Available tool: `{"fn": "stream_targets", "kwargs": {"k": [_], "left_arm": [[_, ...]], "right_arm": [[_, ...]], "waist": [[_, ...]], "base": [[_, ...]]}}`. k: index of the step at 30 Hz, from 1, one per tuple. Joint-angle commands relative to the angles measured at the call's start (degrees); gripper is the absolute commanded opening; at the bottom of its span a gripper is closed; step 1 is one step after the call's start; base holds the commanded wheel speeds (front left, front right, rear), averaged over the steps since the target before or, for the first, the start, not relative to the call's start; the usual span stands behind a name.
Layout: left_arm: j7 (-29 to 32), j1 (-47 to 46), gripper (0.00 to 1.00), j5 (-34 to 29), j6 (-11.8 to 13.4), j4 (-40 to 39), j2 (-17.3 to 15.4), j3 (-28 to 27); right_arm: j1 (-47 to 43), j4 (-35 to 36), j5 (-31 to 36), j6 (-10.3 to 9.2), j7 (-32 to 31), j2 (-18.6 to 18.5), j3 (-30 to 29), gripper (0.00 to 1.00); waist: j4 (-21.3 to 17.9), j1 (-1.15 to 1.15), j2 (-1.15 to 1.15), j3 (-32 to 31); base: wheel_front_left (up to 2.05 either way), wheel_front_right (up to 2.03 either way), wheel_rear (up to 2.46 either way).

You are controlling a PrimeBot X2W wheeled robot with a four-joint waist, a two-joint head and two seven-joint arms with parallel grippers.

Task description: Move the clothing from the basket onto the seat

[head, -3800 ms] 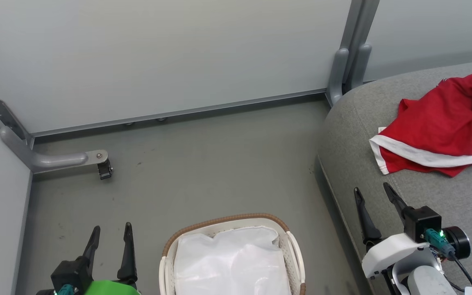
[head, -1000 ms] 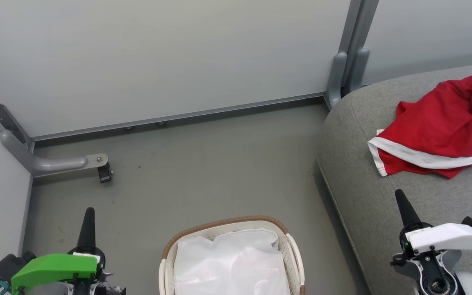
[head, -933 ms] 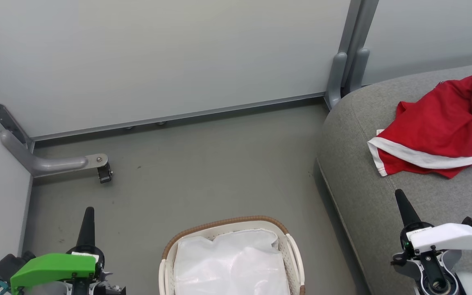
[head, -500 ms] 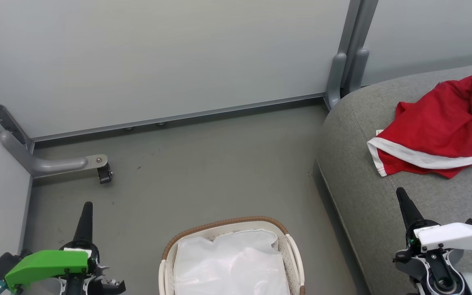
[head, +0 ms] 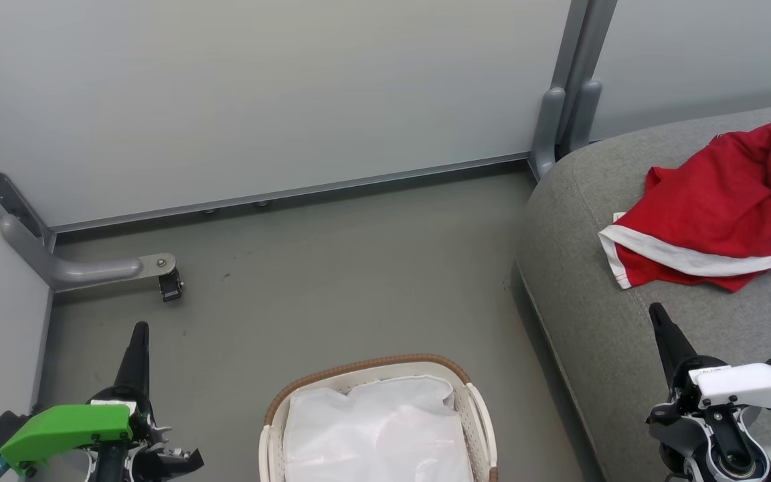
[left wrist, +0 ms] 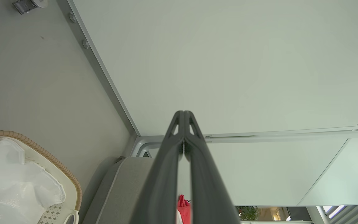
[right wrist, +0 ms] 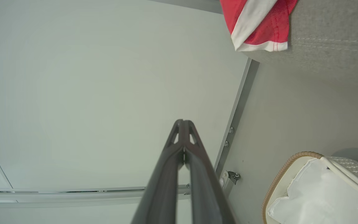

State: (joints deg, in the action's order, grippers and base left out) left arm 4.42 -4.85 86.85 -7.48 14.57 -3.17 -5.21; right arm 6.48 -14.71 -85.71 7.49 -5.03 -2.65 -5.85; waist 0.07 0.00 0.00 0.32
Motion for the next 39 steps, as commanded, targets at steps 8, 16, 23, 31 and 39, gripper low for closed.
{"fn": "stream_targets", "kwargs": {"k": [8,16,23,31,39], "left_arm": [[1.1,-1.5,0.0,3.8,0.0,-0.5,-0.3,-0.6],[1.9,-1.7,0.0,6.1,0.0,-0.7,-0.3,-0.9],[2.0,-1.6,0.0,6.0,0.0,-0.6,-0.2,-1.0],[2.0,-1.7,0.0,5.9,0.0,-0.6,-0.1,-1.0],[2.0,-1.7,0.0,5.9,0.0,-0.6,-0.1,-1.1]], "right_arm": [[-0.4,0.6,-4.2,0.0,-1.0,-0.4,-0.5,0.0],[-0.5,0.8,-6.8,0.0,-1.7,-0.4,-0.8,0.0],[-0.5,0.8,-6.8,0.0,-1.7,-0.4,-0.8,0.0],[-0.5,0.8,-6.8,0.0,-1.7,-0.4,-0.8,0.0],[-0.5,0.8,-6.8,0.0,-1.7,-0.4,-0.8,0.0]], "waist": [[0.0,0.0,0.0,-0.1],[-0.1,0.0,0.0,-0.1],[-0.1,0.0,0.0,-0.1],[-0.1,0.0,0.0,-0.1],[-0.1,0.0,0.0,-0.1]], "base": [[0.0,0.0,0.0],[0.0,0.0,0.0],[0.0,0.0,0.0],[0.0,0.0,0.0],[0.0,0.0,0.0]]}}
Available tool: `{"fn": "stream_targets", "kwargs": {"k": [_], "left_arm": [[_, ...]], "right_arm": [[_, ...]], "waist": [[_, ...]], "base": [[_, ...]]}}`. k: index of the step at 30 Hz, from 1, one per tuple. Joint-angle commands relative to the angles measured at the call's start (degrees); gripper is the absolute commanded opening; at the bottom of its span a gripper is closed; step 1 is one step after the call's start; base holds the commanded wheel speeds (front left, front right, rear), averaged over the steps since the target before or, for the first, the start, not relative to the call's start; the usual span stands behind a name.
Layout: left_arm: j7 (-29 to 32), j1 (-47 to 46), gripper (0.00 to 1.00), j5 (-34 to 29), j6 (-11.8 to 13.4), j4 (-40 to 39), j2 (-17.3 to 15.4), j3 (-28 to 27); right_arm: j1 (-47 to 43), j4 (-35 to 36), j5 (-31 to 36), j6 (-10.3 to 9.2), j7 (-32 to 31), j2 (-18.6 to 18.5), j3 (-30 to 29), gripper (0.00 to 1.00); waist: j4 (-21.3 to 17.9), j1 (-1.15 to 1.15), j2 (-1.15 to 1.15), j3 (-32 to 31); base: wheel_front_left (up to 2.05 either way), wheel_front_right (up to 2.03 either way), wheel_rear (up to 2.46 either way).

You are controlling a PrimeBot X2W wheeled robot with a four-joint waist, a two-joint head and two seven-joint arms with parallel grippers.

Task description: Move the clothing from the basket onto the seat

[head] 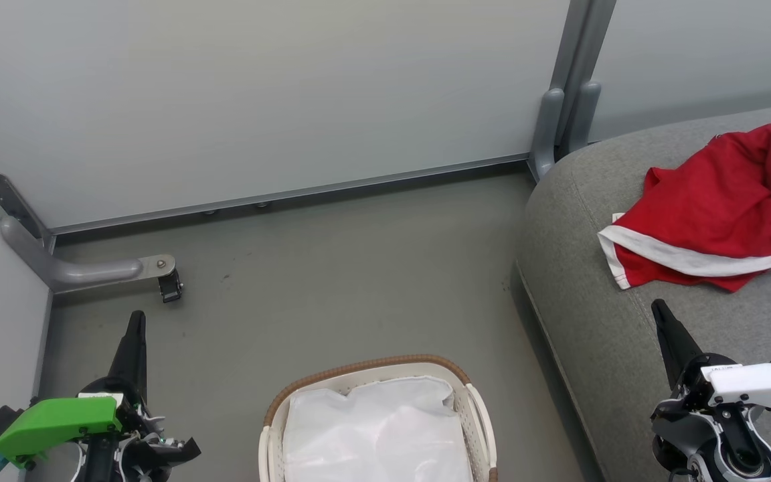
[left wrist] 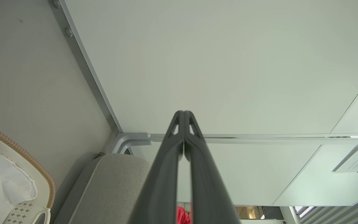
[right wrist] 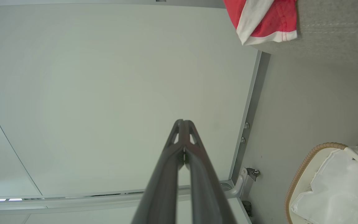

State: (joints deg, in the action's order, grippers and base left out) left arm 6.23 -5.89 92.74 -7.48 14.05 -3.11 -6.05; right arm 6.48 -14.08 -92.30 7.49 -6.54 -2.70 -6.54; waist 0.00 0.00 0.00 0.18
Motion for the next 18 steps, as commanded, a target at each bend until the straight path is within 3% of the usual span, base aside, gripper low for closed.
{"fn": "stream_targets", "kwargs": {"k": [1,18], "left_arm": [[0.2,-0.6,0.0,0.0,0.0,-0.1,-0.1,-0.3],[0.2,-0.6,0.0,-0.2,0.0,-0.1,-0.1,-0.4]], "right_arm": [[-0.5,0.2,-0.2,0.0,-0.2,-0.3,-0.1,0.0],[-0.5,0.2,-0.2,0.0,-0.2,-0.3,-0.1,0.0]], "waist": [[0.0,0.0,0.0,0.0],[0.0,0.0,0.0,0.0]], "base": [[0.0,0.0,0.0],[0.0,0.0,0.0]]}}
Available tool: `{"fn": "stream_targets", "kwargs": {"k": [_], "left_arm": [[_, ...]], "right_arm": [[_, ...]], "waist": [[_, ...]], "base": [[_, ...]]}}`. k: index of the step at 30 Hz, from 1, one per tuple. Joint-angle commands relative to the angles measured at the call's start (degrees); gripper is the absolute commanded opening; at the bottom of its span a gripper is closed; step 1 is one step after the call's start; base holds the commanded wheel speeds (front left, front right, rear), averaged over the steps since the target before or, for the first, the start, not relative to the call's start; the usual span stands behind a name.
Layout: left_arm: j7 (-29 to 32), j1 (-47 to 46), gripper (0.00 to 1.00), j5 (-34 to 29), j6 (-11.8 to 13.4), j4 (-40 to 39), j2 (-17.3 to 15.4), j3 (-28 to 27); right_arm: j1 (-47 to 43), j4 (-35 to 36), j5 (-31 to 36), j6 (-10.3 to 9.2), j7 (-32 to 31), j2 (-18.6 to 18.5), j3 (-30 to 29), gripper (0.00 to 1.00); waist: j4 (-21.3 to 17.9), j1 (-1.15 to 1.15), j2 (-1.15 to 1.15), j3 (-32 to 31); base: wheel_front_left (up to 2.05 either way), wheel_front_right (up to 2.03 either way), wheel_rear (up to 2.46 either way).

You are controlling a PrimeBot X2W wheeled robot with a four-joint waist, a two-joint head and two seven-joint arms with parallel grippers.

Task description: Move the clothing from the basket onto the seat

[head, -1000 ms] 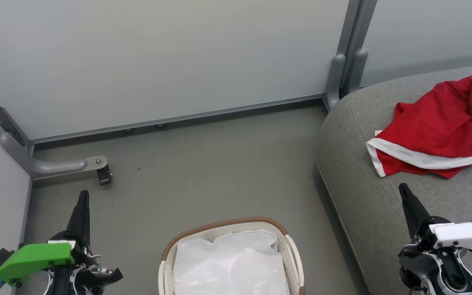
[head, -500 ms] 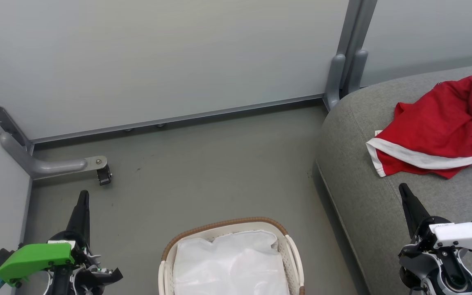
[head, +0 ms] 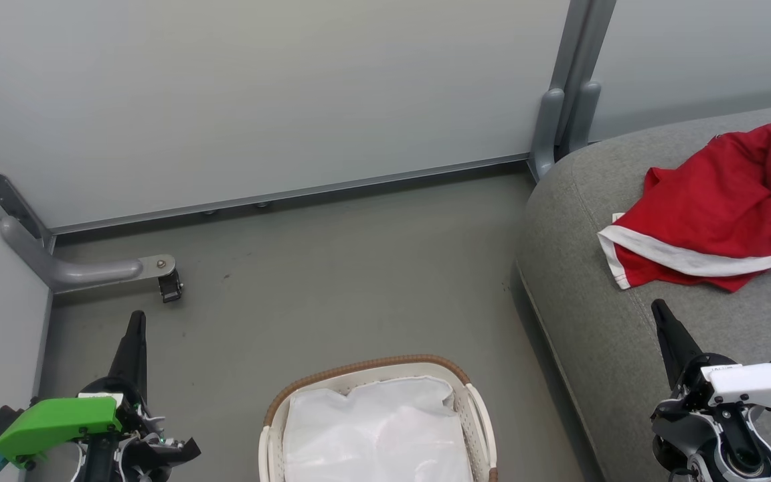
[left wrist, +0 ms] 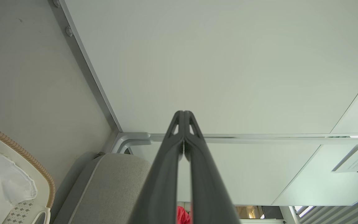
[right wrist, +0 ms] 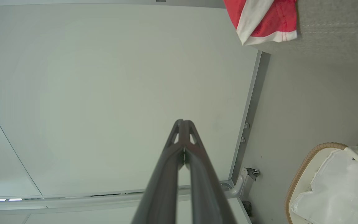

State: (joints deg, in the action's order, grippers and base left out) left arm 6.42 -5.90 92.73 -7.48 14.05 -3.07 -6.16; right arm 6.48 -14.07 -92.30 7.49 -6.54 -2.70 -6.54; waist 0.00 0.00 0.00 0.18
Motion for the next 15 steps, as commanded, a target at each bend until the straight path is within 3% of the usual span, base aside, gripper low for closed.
{"fn": "stream_targets", "kwargs": {"k": [1,15], "left_arm": [[0.0,-0.6,0.0,-0.2,0.0,-0.1,-0.1,-0.3],[0.0,-0.6,0.0,-0.2,0.0,-0.1,0.0,-0.3]], "right_arm": [[-0.5,0.2,-0.2,0.0,-0.2,-0.3,-0.1,0.0],[-0.5,0.2,-0.2,0.0,-0.2,-0.3,-0.1,0.0]], "waist": [[0.0,0.0,0.0,0.0],[0.0,0.0,0.0,0.0]], "base": [[0.0,0.0,0.0],[0.0,0.0,0.0]]}}
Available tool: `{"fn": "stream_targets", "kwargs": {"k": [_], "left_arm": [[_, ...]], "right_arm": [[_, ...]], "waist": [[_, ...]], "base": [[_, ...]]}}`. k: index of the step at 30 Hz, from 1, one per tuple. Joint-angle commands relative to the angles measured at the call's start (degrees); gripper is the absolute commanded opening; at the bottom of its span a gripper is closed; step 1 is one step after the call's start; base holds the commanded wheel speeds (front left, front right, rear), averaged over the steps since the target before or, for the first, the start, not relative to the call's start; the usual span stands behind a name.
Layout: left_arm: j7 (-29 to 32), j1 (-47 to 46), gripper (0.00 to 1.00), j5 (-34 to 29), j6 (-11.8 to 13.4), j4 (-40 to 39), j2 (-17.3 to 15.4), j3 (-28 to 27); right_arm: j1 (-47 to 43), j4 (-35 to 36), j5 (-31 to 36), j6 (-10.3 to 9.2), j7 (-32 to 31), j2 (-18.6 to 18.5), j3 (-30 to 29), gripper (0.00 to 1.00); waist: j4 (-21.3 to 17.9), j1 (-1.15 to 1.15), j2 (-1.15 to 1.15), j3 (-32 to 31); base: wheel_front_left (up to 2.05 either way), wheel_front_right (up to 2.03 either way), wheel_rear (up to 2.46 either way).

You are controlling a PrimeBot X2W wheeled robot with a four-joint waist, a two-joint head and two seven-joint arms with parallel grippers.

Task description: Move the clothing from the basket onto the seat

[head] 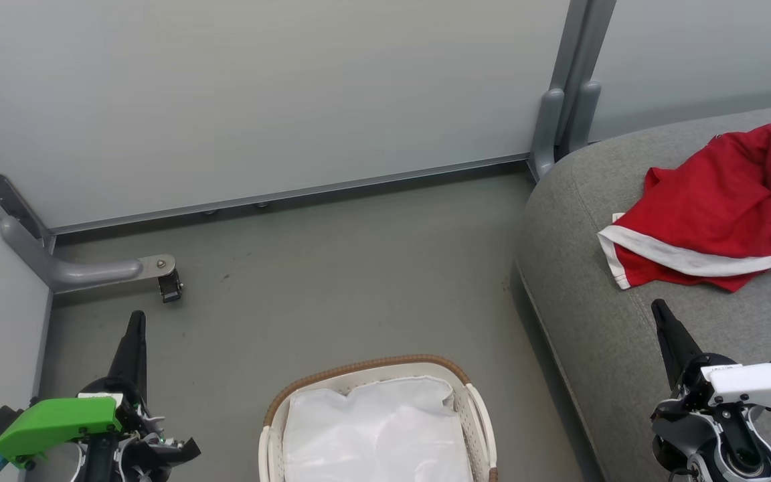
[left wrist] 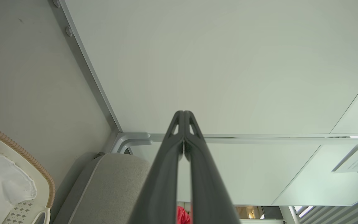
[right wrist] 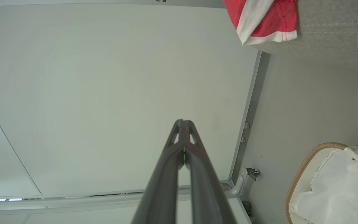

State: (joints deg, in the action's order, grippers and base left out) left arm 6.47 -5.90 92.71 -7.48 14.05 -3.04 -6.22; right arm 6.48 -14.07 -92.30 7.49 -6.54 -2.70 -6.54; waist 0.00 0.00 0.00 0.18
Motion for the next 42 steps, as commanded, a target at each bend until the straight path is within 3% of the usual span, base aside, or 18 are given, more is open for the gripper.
{"fn": "stream_targets", "kwargs": {"k": [1,42], "left_arm": [[0.0,-0.6,0.0,-0.2,0.0,-0.1,-0.1,-0.3],[0.2,-0.7,0.0,-0.4,0.0,-0.1,0.0,-0.4]], "right_arm": [[-0.5,0.2,-0.2,0.0,-0.2,-0.3,-0.1,0.0],[-0.5,0.2,-0.2,0.0,-0.2,-0.3,-0.1,0.0]], "waist": [[0.0,0.0,0.0,0.0],[0.0,0.0,0.0,0.0]], "base": [[0.0,0.0,0.0],[0.0,0.0,0.0]]}}
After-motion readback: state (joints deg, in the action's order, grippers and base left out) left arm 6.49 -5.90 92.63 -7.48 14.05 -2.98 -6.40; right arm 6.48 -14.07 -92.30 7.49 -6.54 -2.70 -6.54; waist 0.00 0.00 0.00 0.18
